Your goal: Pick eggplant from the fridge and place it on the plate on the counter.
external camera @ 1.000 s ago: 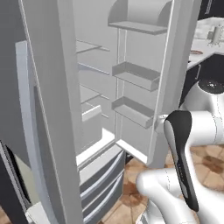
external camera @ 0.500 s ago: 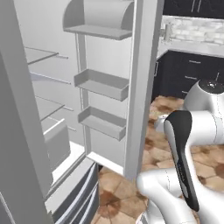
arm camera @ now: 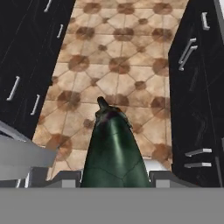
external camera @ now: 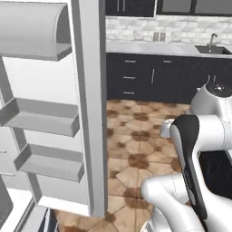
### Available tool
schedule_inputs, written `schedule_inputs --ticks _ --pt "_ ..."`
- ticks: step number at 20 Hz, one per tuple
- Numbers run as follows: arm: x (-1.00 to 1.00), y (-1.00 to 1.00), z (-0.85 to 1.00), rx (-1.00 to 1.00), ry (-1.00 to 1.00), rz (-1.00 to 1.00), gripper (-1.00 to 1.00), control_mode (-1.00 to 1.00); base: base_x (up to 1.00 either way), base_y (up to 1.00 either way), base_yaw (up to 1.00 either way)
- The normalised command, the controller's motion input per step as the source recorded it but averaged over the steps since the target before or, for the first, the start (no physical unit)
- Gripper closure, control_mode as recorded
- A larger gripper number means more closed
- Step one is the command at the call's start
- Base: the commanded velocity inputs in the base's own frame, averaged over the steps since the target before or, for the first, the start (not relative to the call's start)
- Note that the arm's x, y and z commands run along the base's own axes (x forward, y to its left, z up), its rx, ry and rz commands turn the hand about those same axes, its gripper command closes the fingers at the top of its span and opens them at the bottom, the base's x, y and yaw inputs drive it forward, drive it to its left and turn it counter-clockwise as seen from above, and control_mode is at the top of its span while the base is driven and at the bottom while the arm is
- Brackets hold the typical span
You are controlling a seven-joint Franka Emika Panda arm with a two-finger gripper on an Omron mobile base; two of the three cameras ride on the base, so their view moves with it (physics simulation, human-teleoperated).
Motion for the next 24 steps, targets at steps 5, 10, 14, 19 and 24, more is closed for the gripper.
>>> schedule_inputs --ticks 5,10,14,19,24 --pt "0.0 0.0 0.0 0.0 0.0 0.0 1.0 1.0 0.63 0.0 -0.31" --pt "0.0 0.0 0.0 0.0 0.0 0.0 1.0 1.0 0.83 -0.05 -0.08" --pt "0.0 0.0 0.0 0.0 0.0 0.0 1.0 1.0 0.95 -0.34 0.0" --pt "0.0 0.0 0.0 0.0 0.0 0.0 1.0 1.0 0.89 -0.1 0.01" --pt "0.0 0.0 0.0 0.0 0.0 0.0 1.0 1.0 0.96 0.0 0.06"
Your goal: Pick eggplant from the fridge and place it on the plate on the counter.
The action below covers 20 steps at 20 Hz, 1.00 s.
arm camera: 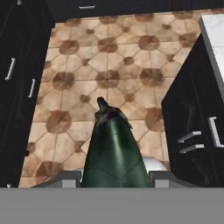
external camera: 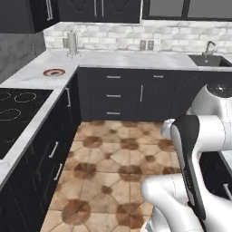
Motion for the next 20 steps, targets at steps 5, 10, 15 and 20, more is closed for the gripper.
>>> schedule_inputs --ticks 5,10,15,20 --pt "0.0 0.0 0.0 0.0 0.0 0.0 1.0 1.0 1.0 0.07 0.11" --pt "0.0 0.0 0.0 0.0 0.0 0.0 1.0 1.0 1.0 0.31 0.13" --pt "0.0 0.0 0.0 0.0 0.0 0.0 1.0 1.0 1.0 0.48 0.14" --pt "0.0 0.0 0.0 0.0 0.0 0.0 1.0 1.0 0.97 0.04 0.32"
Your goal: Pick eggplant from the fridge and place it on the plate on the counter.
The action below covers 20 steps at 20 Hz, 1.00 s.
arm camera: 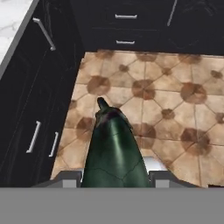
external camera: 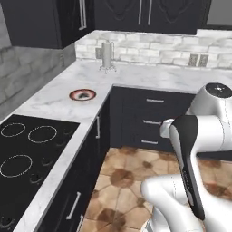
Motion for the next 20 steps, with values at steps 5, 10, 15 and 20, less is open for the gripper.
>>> schedule_inputs --ticks 5,10,15,20 --pt "0.0 0.0 0.0 0.0 0.0 0.0 1.0 1.0 0.89 -0.05 0.41" --pt "0.0 0.0 0.0 0.0 0.0 0.0 1.0 1.0 0.62 -0.32 0.47" --pt "0.0 0.0 0.0 0.0 0.0 0.0 1.0 1.0 0.71 -0.47 0.52" --pt "0.0 0.0 0.0 0.0 0.0 0.0 1.0 1.0 0.71 -0.59 0.6"
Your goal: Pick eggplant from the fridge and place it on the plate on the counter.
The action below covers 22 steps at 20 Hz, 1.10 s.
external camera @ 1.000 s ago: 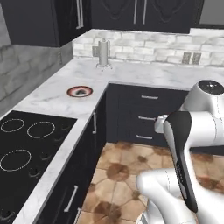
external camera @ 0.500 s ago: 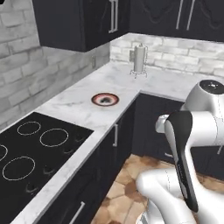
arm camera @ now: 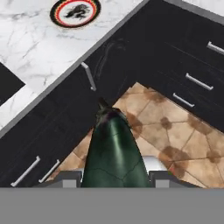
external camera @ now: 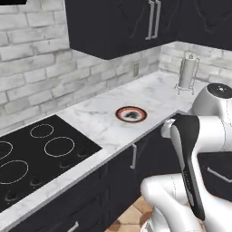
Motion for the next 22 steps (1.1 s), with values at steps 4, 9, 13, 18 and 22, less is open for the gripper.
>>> schedule_inputs --ticks 4,9,13,18,22 --pt "0.0 0.0 0.0 0.0 0.0 0.0 1.0 1.0 0.69 -0.51 0.63" --pt "0.0 0.0 0.0 0.0 0.0 0.0 1.0 1.0 0.57 -0.06 0.38" --pt "0.0 0.0 0.0 0.0 0.0 0.0 1.0 1.0 0.56 -0.1 0.23" --pt "0.0 0.0 0.0 0.0 0.0 0.0 1.0 1.0 0.28 -0.24 0.13" --pt "0.0 -0.12 -0.03 0.01 0.0 0.0 1.0 -1.0 0.0 -0.33 0.0"
